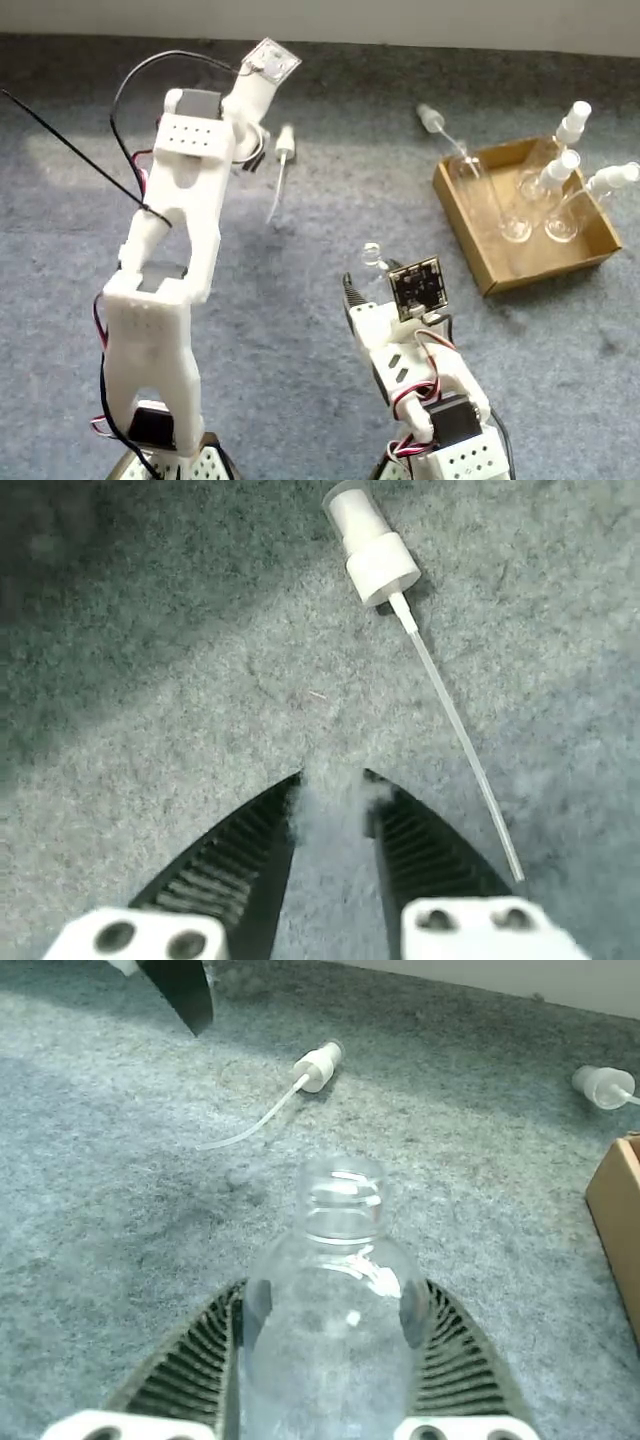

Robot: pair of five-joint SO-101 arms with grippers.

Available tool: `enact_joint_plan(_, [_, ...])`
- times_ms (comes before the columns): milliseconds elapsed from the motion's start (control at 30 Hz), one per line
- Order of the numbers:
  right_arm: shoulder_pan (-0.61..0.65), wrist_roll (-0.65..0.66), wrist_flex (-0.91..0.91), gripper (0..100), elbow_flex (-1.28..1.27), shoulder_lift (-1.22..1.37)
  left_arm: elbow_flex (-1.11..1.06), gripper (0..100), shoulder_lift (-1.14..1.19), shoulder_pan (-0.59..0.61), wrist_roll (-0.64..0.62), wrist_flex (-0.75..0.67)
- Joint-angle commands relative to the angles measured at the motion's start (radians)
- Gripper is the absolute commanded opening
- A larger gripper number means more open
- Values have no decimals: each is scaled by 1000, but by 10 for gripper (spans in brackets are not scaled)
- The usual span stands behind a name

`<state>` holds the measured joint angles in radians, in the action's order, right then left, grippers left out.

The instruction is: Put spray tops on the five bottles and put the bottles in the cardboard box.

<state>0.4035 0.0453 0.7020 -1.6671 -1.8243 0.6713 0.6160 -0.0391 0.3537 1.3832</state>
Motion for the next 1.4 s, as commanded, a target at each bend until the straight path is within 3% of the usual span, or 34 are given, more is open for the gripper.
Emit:
enact_joint_plan(0, [7,11,2,80,-153,-7,317,210,142,-64,-14,31])
enact_joint_plan(100, [7,11,2,80,-153,-7,479,224,232,-91,-66,35])
enact_joint_plan(200, [7,11,2,80,-153,-7,604,228,312,-93,-321,35])
enact_joint_plan(267, [7,11,2,80,-153,-7,670,228,358,-91,-407,29])
enact_joint_plan(467, [7,11,2,80,-153,-7,779,228,483,-99,-410,9])
enact_joint_plan(833, [7,11,2,80,-153,-7,779,228,596,-90,-411,-183])
enact_joint_plan(1267, [7,11,2,80,-153,-7,783,223,691,-53,-410,-281])
enact_joint_plan(1367, [7,11,2,80,-153,-7,783,168,696,-58,-408,-279])
